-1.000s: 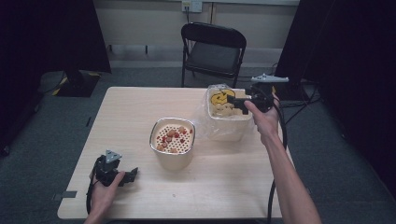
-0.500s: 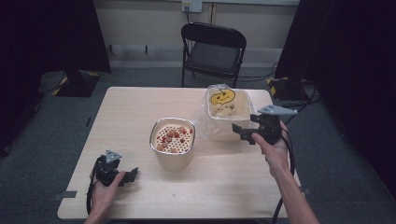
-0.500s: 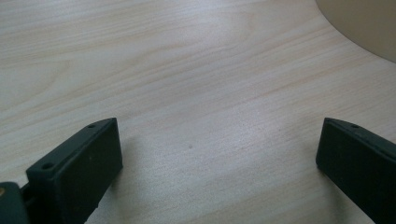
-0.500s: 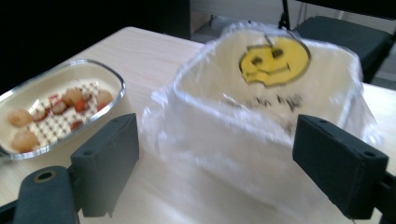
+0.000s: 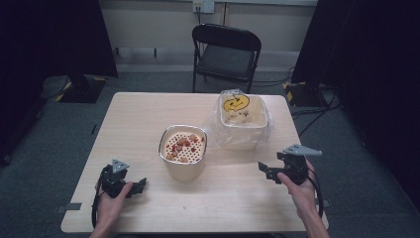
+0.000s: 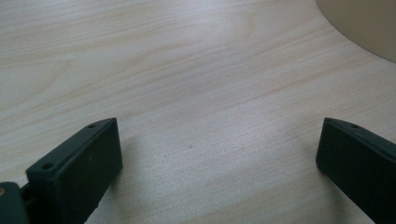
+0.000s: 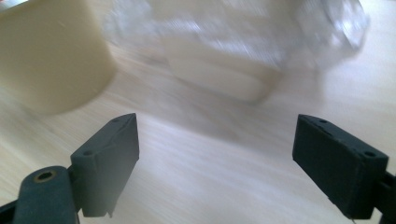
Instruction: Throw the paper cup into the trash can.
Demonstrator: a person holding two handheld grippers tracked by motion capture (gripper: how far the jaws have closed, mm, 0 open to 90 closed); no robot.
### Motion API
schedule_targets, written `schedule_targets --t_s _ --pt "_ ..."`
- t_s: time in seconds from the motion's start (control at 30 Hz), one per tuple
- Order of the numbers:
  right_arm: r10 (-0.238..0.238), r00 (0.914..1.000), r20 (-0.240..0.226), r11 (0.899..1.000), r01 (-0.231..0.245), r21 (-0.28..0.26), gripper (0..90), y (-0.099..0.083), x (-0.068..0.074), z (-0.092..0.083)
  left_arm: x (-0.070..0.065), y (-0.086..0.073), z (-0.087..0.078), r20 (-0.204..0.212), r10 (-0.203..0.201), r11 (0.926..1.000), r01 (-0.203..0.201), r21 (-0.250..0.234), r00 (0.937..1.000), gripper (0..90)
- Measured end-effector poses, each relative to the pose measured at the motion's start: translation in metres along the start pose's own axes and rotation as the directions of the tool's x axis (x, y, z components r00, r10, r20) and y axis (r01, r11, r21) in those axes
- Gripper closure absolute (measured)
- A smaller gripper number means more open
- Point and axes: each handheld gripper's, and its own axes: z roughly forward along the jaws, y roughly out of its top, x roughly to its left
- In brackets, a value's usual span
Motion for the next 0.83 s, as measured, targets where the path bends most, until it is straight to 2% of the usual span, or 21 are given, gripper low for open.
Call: schedule_targets --t_s 0.1,0.23,0.3,0.5,0.6,0.83 --pt "-0.002 0.9993 0.038 0.999 0.001 0.037 14.1 -0.019 -0.005 0.006 0.0 0.0 0.0 -0.001 0.0 1.0 0.0 0.001 1.0 0.0" --pt "-0.021 0.9983 0.054 0.994 0.015 0.111 14.4 -0.041 -0.007 0.02 0.0 0.0 0.0 0.0 -0.001 1.0 0.001 0.0 1.0 0.0" --pt "0.001 0.9991 0.043 0.992 -0.007 0.122 14.5 -0.05 -0.008 0.027 0.0 0.0 0.0 -0.001 -0.001 1.0 0.001 0.0 1.0 0.0" --pt "-0.04 0.9957 0.084 0.985 0.026 0.17 14.2 -0.061 -0.007 0.041 0.0 0.0 0.0 0.0 0.0 1.0 0.0 0.0 1.0 0.0" --pt "-0.067 0.9919 0.108 0.988 0.05 0.147 13.6 -0.064 -0.004 0.044 0.0 0.0 0.0 0.0 0.0 1.0 0.0 0.0 1.0 0.0" --pt "-0.06 0.9924 0.107 0.99 0.046 0.135 10.0 -0.066 -0.006 0.046 0.0 0.0 0.0 0.0 -0.001 1.0 0.001 0.0 1.0 0.0"
